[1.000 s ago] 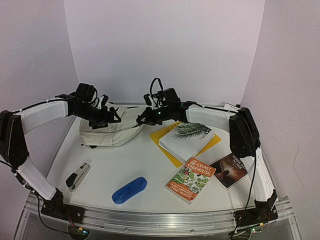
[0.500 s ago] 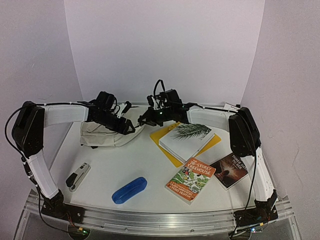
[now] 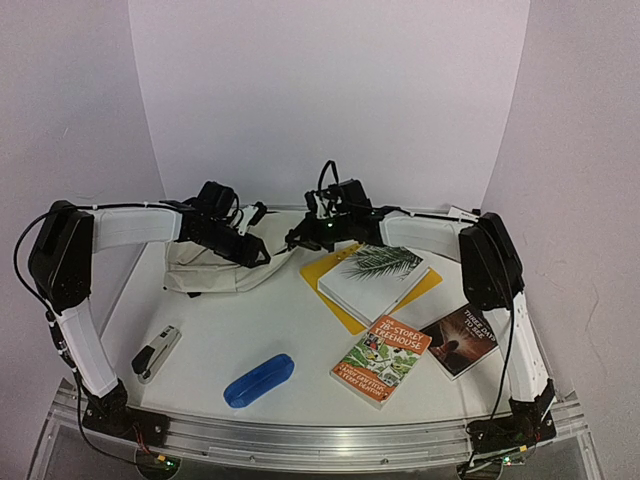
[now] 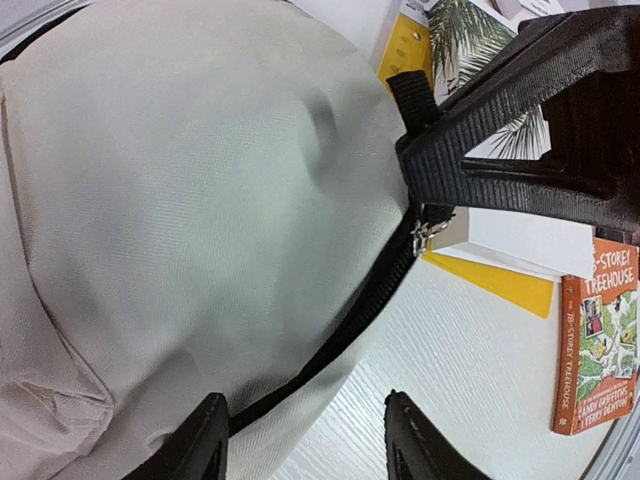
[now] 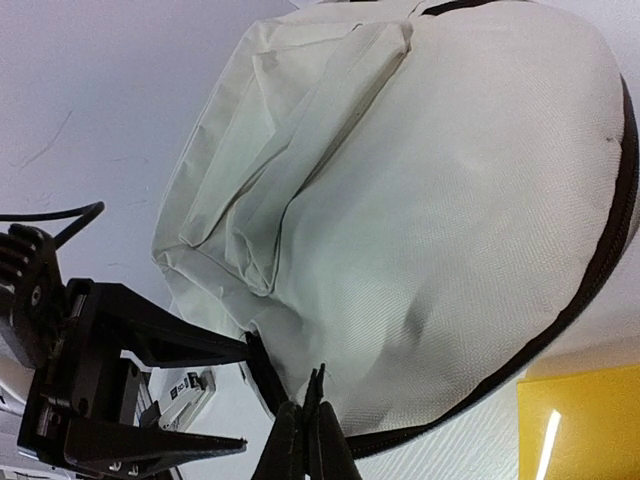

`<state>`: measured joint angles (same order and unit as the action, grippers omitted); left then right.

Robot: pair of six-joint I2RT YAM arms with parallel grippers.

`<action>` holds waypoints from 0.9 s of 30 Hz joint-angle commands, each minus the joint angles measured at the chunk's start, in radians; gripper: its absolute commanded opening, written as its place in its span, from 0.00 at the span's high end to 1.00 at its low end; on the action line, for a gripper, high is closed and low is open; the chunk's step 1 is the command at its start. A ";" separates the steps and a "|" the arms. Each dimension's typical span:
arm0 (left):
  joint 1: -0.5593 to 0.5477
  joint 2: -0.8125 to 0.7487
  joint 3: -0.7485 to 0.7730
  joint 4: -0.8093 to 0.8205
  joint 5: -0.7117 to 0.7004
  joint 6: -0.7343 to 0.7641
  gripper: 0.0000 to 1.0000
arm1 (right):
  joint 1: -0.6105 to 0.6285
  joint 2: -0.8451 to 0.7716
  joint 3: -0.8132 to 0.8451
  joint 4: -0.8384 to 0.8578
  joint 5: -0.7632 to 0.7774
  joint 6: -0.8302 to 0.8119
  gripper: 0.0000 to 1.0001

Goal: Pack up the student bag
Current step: Unzip the student bag at the center of the board.

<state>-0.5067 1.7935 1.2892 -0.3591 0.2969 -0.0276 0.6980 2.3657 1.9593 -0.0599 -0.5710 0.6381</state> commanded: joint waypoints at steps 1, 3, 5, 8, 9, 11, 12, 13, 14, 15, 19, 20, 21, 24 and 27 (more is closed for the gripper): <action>-0.015 -0.040 0.022 0.010 -0.026 0.073 0.42 | -0.010 -0.057 -0.025 0.082 -0.036 0.040 1.00; -0.017 -0.021 0.037 0.013 -0.033 0.113 0.38 | -0.010 -0.055 -0.033 0.099 -0.043 0.051 1.00; -0.019 0.006 0.060 0.013 -0.033 0.148 0.37 | -0.010 -0.053 -0.032 0.103 -0.048 0.053 1.00; -0.027 0.056 0.102 -0.002 -0.023 0.204 0.35 | -0.010 -0.050 -0.024 0.107 -0.056 0.055 1.00; -0.031 0.069 0.112 -0.003 -0.019 0.221 0.35 | -0.010 -0.049 -0.022 0.109 -0.060 0.055 1.00; -0.040 0.095 0.128 0.002 -0.014 0.253 0.35 | -0.010 -0.051 -0.023 0.113 -0.068 0.058 1.00; -0.044 0.105 0.134 0.005 -0.017 0.266 0.35 | -0.010 -0.053 -0.025 0.115 -0.070 0.059 1.00; -0.047 0.113 0.138 0.007 -0.025 0.277 0.35 | -0.011 -0.055 -0.027 0.115 -0.071 0.059 1.00; -0.049 0.121 0.144 0.009 -0.036 0.288 0.35 | -0.013 -0.057 -0.029 0.116 -0.071 0.061 1.00; -0.051 0.128 0.149 0.009 -0.049 0.297 0.36 | -0.015 -0.057 -0.030 0.117 -0.070 0.063 1.00; -0.057 0.137 0.158 -0.005 -0.098 0.325 0.55 | -0.025 -0.056 -0.031 0.124 -0.070 0.074 1.00; -0.059 0.137 0.158 -0.012 -0.110 0.333 0.64 | -0.027 -0.056 -0.031 0.126 -0.069 0.075 1.00; -0.059 0.133 0.154 -0.015 -0.128 0.336 0.70 | -0.030 -0.057 -0.033 0.126 -0.068 0.075 1.00; -0.059 0.097 0.116 -0.010 -0.162 0.330 0.84 | -0.044 -0.062 -0.044 0.126 -0.061 0.075 1.00; -0.059 0.045 0.067 -0.008 -0.172 0.320 0.88 | -0.067 -0.074 -0.063 0.124 -0.052 0.069 1.00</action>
<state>-0.5662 1.9272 1.3916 -0.3606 0.1811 0.2884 0.6696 2.3653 1.9187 0.0046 -0.6243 0.7035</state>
